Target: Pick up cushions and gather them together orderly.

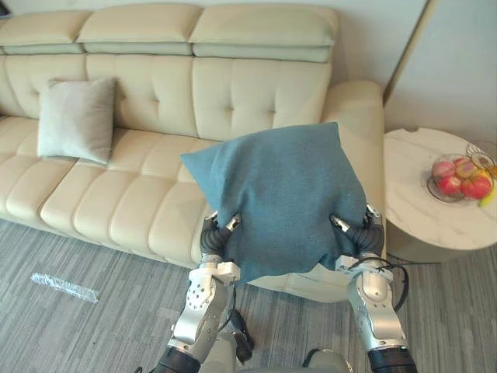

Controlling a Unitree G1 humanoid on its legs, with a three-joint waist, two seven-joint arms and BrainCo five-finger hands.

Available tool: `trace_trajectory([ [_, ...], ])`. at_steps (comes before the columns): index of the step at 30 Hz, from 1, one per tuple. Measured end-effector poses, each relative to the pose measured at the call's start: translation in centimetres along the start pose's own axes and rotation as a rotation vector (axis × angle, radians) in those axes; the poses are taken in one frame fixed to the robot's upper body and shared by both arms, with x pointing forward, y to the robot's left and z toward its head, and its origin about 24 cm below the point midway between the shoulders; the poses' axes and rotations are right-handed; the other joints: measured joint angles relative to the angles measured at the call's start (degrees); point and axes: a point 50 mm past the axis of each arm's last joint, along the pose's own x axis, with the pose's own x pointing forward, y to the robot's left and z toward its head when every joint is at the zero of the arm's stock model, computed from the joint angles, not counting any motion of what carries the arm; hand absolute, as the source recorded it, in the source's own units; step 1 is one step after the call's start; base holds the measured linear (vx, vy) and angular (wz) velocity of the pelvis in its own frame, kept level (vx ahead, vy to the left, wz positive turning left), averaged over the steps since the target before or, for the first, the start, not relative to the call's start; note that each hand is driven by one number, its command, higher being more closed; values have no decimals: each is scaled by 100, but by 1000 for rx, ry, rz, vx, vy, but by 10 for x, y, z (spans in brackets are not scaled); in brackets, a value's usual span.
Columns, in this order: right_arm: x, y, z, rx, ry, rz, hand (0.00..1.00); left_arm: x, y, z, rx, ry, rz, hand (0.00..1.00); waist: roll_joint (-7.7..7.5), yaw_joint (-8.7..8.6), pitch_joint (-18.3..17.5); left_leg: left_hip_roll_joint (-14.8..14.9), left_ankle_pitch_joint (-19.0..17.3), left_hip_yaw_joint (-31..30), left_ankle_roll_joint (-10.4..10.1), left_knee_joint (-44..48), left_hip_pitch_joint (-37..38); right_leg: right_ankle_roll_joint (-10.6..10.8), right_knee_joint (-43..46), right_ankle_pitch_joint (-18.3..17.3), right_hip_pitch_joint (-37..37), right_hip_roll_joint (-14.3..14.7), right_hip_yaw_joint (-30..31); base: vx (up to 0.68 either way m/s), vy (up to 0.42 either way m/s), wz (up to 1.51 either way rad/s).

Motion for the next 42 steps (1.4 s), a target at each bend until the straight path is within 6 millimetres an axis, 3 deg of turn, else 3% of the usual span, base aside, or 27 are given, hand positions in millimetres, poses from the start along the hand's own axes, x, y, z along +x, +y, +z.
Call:
trace_trajectory([
  [2,0,-4,-2,-5,10,-18,100,-2,-2,-3,9,16,-21,100,-40,-39,-4,25,-73,150,28,287,-157,65,-293,145,59,-69,-201,13,170,42],
  [3,0,-8,-7,-14,31,-31,100,-3,-3,-7,17,41,-36,100,-28,-39,-11,61,-284,100,192,673,-333,111,-258,168,85,-101,-216,42,172,22],
  [5,-4,-10,-17,-26,77,-38,100,-4,0,-15,33,81,-29,100,-130,-51,29,-17,-687,98,187,1043,-321,86,73,147,128,-354,-170,81,221,9],
  [6,-5,-11,-23,-36,107,-41,100,-5,3,-20,46,109,-26,100,-137,-50,27,-76,-913,103,298,1231,-308,18,763,176,-117,-618,60,136,352,2],
  [7,-6,-12,-29,-44,135,-44,100,-6,5,-23,59,126,-27,100,-151,-63,30,-174,-1025,88,376,1226,-253,-575,1637,313,-551,-868,429,148,367,3],
  [8,-7,-13,-31,-48,147,-44,100,-6,6,-23,65,130,-28,100,-163,-74,40,-226,-1050,71,394,1170,-198,-869,2004,397,-806,-928,686,141,304,18],
  [9,-9,-14,-37,-55,178,-43,100,-7,10,-23,86,139,-32,100,-167,-162,39,-339,-1035,-66,373,977,-81,-730,2500,146,-1199,-679,1487,176,254,50],
  [10,-12,-13,-40,-48,197,-36,100,-8,13,-24,109,149,-38,100,-162,-297,42,-502,-918,-234,229,532,189,-521,2576,-132,-1349,-165,2034,182,229,61],
  [11,-14,-13,-41,-48,202,-33,100,-9,14,-25,116,153,-38,100,-157,-319,46,-567,-868,-242,139,291,354,-479,2554,-227,-1398,92,2197,174,173,53],
  [12,-15,-13,-42,-52,207,-22,100,-11,16,-26,119,159,-37,100,-111,-356,49,-630,-917,-205,-1,-154,666,-442,2337,-341,-1488,588,2369,255,175,45],
  [13,-16,-10,-41,-41,196,-6,100,-9,16,-24,125,146,-48,100,-290,-433,53,-608,-1358,79,93,251,642,-490,1759,-358,-1772,825,2246,285,111,47],
  [14,-15,-11,-38,-41,183,-8,100,-6,14,-22,131,137,-66,100,-269,-451,72,-506,-1054,-96,494,465,644,-448,1617,-317,-1820,880,2124,351,69,40],
  [15,-14,-11,-38,-40,179,-9,100,-4,14,-21,137,135,-73,100,-323,-448,100,-605,-1155,-182,431,442,712,-404,1488,-272,-1833,849,2042,302,-6,72],
  [16,-15,-15,-40,-34,192,-23,100,-5,14,-26,145,160,-76,100,-396,-607,63,-1007,-1099,-455,400,171,1044,-545,596,168,-1889,913,2204,304,36,79],
  [18,-20,-23,-43,-39,208,-48,100,-7,10,-29,150,171,-113,100,-386,-616,28,-1150,-1115,-640,380,98,1225,-833,587,447,-1900,977,2329,338,38,89],
  [19,-27,-28,-43,-40,213,-63,100,-9,5,-32,142,181,-135,100,-334,-624,15,-1174,-1223,-808,274,190,1325,-832,641,493,-1822,974,2274,430,-9,79],
  [21,-33,-29,-37,-27,197,-68,100,-15,7,-35,131,194,-124,100,-289,-541,1,-975,-1361,-796,47,885,1214,-829,399,492,-1472,1000,2114,367,-54,49],
  [23,-40,-24,-14,19,112,-59,100,-27,10,-37,106,211,-100,100,-277,-477,-4,-360,-1290,-535,-67,3275,552,-845,-140,466,-688,997,2140,396,-2,14],
  [25,-37,-22,3,38,37,-51,100,-38,9,-34,74,204,-101,100,-310,-231,-48,145,-1647,-470,181,4059,176,-816,-408,420,-342,1038,2474,259,60,-55],
  [26,-35,-21,6,44,18,-48,100,-39,7,-33,67,201,-109,100,-324,-177,-64,250,-1730,-530,155,4057,82,-817,-416,420,-328,1030,2557,334,109,-84],
  [28,-31,-15,18,75,-50,-40,100,-38,2,-29,43,180,-123,100,-361,-56,-67,535,-1889,-1218,-152,3295,-274,-700,-388,350,-268,894,2909,274,171,-68],
  [29,-30,-15,19,78,-55,-40,100,-38,1,-29,41,178,-123,100,-368,-31,-70,532,-1838,-1394,-235,3014,-277,-663,-364,327,-268,854,2996,180,231,-82],
  [30,-28,-14,20,78,-63,-36,100,-38,0,-29,36,177,-122,100,-302,-2,-107,529,-1397,-1893,-538,1921,-80,-463,-289,243,-276,833,3221,274,437,-102],
  [31,-28,-14,19,75,-58,-36,100,-42,1,-30,29,182,-113,100,-189,27,-192,604,-674,-2199,-1025,1292,116,-147,-274,87,-245,857,3465,262,452,-96],
  [33,-34,-12,8,99,-3,-62,100,-43,6,-32,43,198,-103,100,-435,-34,-281,324,-849,-1968,-826,1371,297,-66,-295,159,-269,557,3612,235,390,-60],
  [37,-36,-10,6,115,7,-69,100,-44,8,-33,49,205,-100,100,-563,-48,-351,186,-1034,-1598,-625,1598,345,49,-347,391,-405,362,3959,94,176,-54],
  [42,-27,-6,-15,84,79,-54,100,-45,12,-34,64,213,-95,100,-606,-32,-378,290,-1394,-1015,-771,1597,562,33,-279,442,-873,486,4505,5,74,-96],
])
